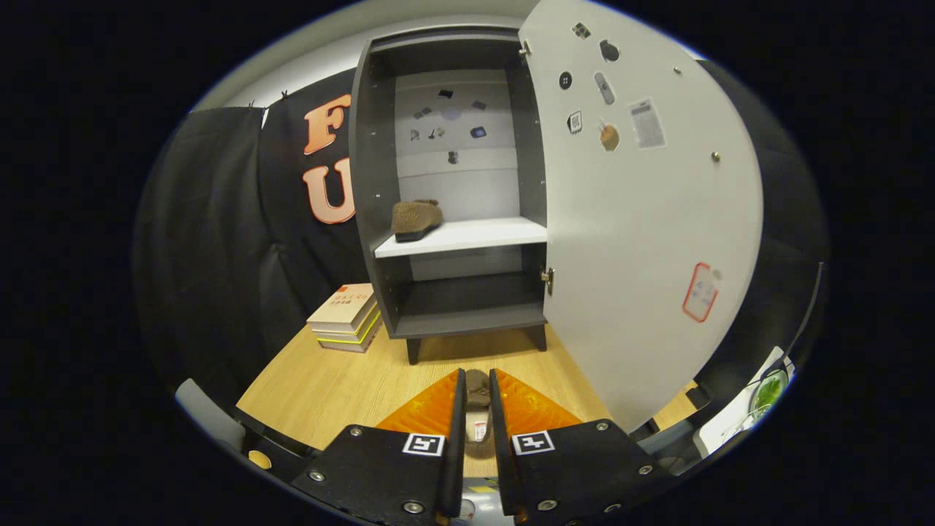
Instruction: Open the shoe cabinet door, grab the shoes and put them into the shoe cabinet, then close the shoe cabinet door.
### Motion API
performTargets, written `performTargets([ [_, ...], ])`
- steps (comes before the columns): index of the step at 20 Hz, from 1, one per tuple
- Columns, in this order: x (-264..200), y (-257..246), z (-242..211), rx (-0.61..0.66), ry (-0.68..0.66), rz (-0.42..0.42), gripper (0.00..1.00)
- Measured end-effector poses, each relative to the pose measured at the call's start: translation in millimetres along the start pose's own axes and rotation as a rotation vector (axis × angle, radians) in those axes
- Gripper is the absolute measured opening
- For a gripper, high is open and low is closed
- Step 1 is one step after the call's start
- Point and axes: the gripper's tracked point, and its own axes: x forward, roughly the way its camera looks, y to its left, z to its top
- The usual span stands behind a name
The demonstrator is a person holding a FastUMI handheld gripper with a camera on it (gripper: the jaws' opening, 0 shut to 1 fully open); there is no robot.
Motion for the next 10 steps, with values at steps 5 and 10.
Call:
performTargets([
  [5, 49.0, 19.7, -65.4, -0.020, 0.159, 0.070, 0.20],
  [10, 97.1, 30.5, -121.0, -0.007, 0.287, 0.113, 0.20],
])
